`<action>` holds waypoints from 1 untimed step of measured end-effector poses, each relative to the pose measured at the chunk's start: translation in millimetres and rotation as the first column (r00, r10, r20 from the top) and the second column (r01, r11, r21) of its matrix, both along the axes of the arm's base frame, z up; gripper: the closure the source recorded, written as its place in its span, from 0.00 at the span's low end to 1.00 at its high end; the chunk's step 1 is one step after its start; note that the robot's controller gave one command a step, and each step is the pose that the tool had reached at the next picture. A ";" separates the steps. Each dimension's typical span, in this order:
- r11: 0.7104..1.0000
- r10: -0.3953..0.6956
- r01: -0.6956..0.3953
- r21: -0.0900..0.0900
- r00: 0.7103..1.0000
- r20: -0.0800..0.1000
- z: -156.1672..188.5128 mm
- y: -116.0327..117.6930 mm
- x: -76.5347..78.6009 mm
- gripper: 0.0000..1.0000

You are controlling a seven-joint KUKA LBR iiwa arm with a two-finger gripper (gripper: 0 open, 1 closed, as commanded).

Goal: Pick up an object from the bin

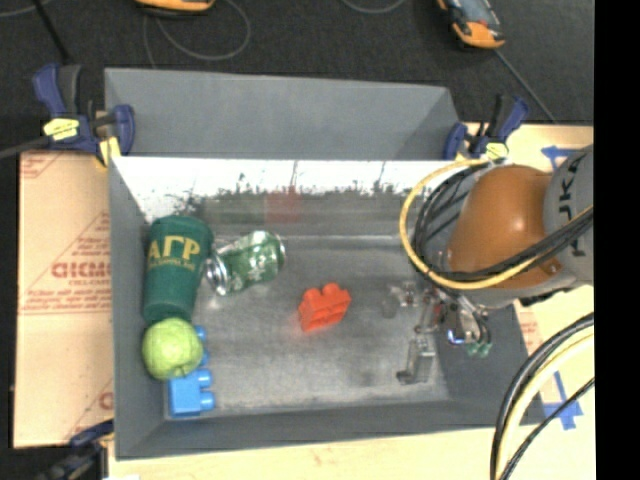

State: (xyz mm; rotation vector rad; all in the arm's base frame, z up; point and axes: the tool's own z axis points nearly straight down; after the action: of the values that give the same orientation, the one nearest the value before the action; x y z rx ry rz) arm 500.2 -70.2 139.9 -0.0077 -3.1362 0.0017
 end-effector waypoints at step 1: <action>1.000 0.003 -0.003 -0.001 1.000 0.006 4.2 0.2 0.9 0.00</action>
Offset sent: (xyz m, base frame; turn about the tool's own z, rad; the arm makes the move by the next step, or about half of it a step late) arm 0.0510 0.0574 -0.0699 -0.2745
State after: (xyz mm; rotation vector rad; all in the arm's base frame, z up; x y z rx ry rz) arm 501.1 -70.0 144.1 -0.0036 -3.1422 0.0031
